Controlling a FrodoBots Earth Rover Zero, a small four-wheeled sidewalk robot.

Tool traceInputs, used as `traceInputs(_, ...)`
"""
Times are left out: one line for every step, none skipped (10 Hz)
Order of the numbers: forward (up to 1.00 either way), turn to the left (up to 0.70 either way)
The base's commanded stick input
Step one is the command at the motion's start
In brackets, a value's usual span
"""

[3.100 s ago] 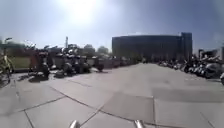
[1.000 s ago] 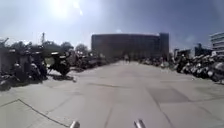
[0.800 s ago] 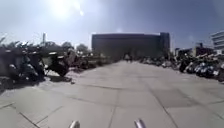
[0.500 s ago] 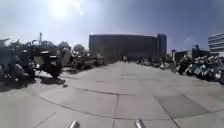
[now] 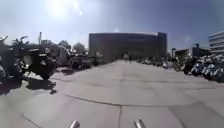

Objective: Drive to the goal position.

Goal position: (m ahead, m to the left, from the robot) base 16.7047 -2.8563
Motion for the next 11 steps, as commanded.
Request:
traceInputs(0.01,0.0)
traceInputs(0.85,0.05)
traceInputs(0.85,0.14)
traceInputs(0.85,0.32)
traceInputs(0.85,0.27)
traceInputs(0.85,0.02)
traceInputs(0.85,0.0)
traceInputs(0.85,0.0)
traceInputs(0.85,0.0)
traceInputs(0.85,0.0)
traceInputs(0.85,0.0)
